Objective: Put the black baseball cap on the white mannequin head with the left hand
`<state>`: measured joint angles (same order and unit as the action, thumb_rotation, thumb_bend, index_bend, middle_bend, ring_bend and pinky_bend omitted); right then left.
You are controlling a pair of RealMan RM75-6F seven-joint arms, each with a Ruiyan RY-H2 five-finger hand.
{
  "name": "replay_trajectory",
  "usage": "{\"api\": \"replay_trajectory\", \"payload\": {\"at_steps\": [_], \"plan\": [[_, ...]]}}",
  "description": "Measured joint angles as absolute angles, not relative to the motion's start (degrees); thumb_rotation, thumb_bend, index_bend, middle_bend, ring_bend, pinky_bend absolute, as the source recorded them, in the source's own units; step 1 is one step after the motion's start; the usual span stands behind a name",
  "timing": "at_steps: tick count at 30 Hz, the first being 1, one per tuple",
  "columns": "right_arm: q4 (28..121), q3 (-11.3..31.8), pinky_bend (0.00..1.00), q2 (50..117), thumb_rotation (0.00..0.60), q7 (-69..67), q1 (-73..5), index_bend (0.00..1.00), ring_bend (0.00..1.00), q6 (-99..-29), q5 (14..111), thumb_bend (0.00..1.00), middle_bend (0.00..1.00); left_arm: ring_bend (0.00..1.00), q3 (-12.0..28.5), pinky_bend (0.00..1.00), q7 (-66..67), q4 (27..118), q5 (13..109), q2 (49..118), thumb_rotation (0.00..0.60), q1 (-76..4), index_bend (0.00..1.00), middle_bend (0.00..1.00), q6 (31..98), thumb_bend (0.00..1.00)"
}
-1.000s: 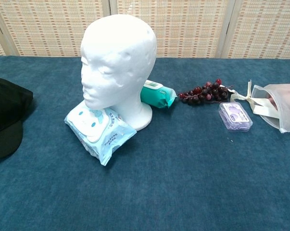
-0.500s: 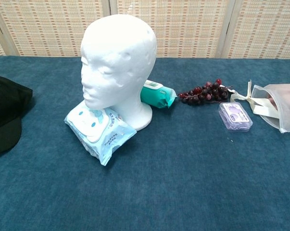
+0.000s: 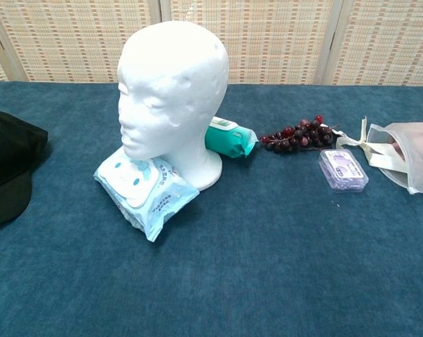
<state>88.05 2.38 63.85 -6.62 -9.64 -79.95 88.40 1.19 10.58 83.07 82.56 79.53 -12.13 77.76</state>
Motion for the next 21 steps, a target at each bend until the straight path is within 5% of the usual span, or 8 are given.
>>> {"api": "replay_trajectory", "payload": {"at_steps": [21], "plan": [[87.6,2.4,0.31,63.0,0.600,-9.4,-8.7,0.16,0.12,-81.8,89.0,0.00,0.25,0.42,1.9,0.45,14.4,78.6,80.4,86.3,0.600,-12.0,0.51,0.66,76.9,0.02]]}}
